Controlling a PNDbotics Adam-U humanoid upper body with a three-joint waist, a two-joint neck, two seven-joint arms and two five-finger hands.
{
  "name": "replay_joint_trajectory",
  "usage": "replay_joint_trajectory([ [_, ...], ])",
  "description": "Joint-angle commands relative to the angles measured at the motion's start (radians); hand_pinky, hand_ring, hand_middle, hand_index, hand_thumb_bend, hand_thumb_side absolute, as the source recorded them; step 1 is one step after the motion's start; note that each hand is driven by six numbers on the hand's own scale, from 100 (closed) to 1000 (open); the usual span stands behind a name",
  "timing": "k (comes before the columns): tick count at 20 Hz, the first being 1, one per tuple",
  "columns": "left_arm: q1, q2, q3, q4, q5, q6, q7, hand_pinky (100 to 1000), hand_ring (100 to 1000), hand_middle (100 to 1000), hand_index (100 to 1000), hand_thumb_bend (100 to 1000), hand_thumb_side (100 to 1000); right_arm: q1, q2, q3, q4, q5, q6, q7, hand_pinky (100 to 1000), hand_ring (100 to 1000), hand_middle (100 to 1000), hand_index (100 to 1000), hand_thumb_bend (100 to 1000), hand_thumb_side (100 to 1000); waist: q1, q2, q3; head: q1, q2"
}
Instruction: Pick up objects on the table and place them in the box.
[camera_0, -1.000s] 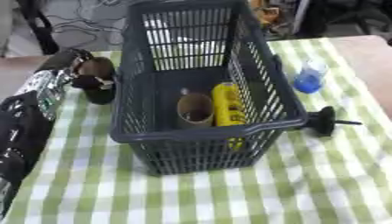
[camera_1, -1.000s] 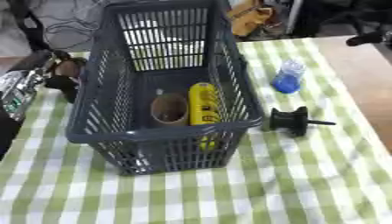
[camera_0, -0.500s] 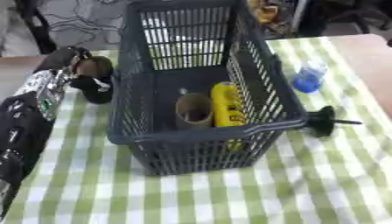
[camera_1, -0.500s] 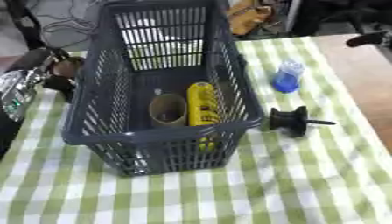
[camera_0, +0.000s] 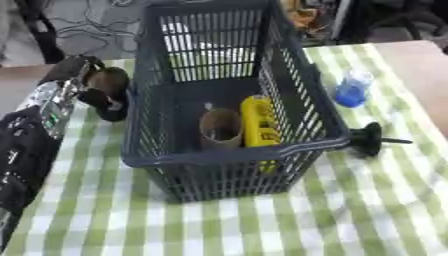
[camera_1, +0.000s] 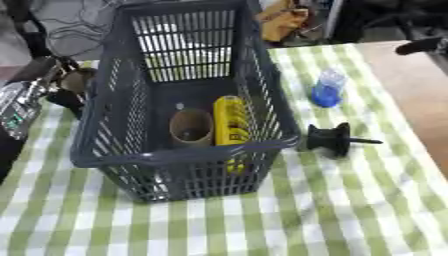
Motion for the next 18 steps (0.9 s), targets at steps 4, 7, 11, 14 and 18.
replay_joint_trajectory([
  [4,-0.024,0.025,-0.001,-0.038,0.057,0.008,-0.039,354,472,580,640,655,100,-0.010,-0.021,-0.010,-0.011,0.000,-0.005,0.001,603,772,744,975,112,700,0.003,-0.039,0.000,-0.002,-0.003],
  [7,-0.033,0.040,0.001,-0.054,0.065,0.009,-0.064,357,472,580,640,657,100,-0.007,-0.022,-0.010,-0.009,-0.001,-0.005,0.002,603,772,744,975,111,701,0.003,-0.050,0.004,-0.003,-0.002],
  [11,-0.049,0.059,0.001,-0.080,0.063,0.007,-0.072,359,472,579,647,652,100,-0.004,-0.022,-0.010,-0.006,-0.003,-0.007,0.004,604,772,744,975,110,702,0.002,-0.066,0.006,-0.005,0.000],
  [14,-0.066,0.075,0.002,-0.106,0.061,0.006,-0.074,357,471,579,649,630,100,-0.002,-0.024,-0.010,-0.004,-0.004,-0.007,0.005,605,772,745,974,107,703,0.002,-0.079,0.005,-0.004,0.002],
  [18,-0.085,0.092,0.006,-0.150,0.075,0.005,-0.068,350,467,576,649,610,100,0.000,-0.026,-0.009,-0.002,-0.006,-0.008,0.006,606,771,745,974,106,703,0.002,-0.092,0.002,-0.006,0.005],
])
